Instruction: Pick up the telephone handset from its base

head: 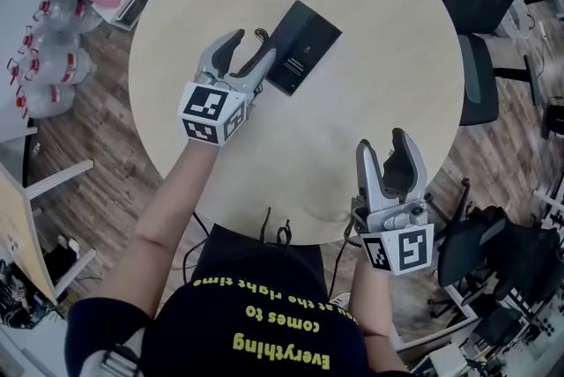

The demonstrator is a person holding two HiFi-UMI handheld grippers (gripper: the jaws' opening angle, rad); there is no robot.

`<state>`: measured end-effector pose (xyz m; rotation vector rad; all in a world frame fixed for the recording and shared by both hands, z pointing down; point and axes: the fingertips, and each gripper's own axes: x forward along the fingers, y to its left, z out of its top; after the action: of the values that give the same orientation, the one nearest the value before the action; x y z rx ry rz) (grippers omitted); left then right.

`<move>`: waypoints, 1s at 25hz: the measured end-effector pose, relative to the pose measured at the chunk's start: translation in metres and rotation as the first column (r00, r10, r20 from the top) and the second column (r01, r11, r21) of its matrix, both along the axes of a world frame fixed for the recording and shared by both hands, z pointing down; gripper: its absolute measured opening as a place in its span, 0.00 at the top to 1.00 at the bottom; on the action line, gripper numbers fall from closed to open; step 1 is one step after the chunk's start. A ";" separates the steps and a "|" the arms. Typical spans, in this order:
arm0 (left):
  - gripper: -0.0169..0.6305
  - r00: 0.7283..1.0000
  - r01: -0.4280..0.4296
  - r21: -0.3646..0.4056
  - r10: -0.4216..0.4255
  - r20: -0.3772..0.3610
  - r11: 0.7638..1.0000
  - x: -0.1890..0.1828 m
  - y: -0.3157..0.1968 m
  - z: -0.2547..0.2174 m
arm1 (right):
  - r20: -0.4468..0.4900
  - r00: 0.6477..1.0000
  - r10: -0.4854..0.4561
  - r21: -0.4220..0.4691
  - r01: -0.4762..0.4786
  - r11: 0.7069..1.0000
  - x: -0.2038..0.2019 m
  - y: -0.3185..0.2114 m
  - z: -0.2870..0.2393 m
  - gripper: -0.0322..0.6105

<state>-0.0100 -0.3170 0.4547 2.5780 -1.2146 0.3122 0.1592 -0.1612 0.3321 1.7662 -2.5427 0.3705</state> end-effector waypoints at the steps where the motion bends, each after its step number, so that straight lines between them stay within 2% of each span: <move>1: 0.56 1.000 -0.002 -0.009 0.002 0.002 1.000 0.002 -0.004 0.005 | 0.001 1.000 0.001 -0.003 -0.001 1.000 0.001 -0.001 0.001 0.60; 14: 0.56 0.993 -0.096 -0.083 0.101 0.056 0.992 0.035 -0.033 0.051 | 0.021 1.000 0.013 -0.046 -0.012 0.999 0.008 -0.008 0.020 0.60; 21: 0.58 0.983 -0.134 -0.140 0.149 0.103 0.981 0.040 -0.045 0.076 | 0.021 1.000 0.002 -0.057 -0.001 0.998 0.004 -0.009 0.021 0.60; 23: 0.58 0.982 -0.148 -0.164 0.165 0.092 0.975 0.041 -0.047 0.082 | 0.023 1.000 0.001 -0.061 0.000 0.998 0.004 -0.009 0.023 0.60; 25: 0.58 0.982 -0.170 -0.196 0.183 0.053 0.966 0.042 -0.047 0.086 | 0.027 1.000 0.002 -0.063 0.000 0.998 0.005 -0.008 0.024 0.60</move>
<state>0.0322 -0.3641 0.5409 2.5288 -0.9270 0.5337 0.1641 -0.1693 0.3562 1.7526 -2.5185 0.4728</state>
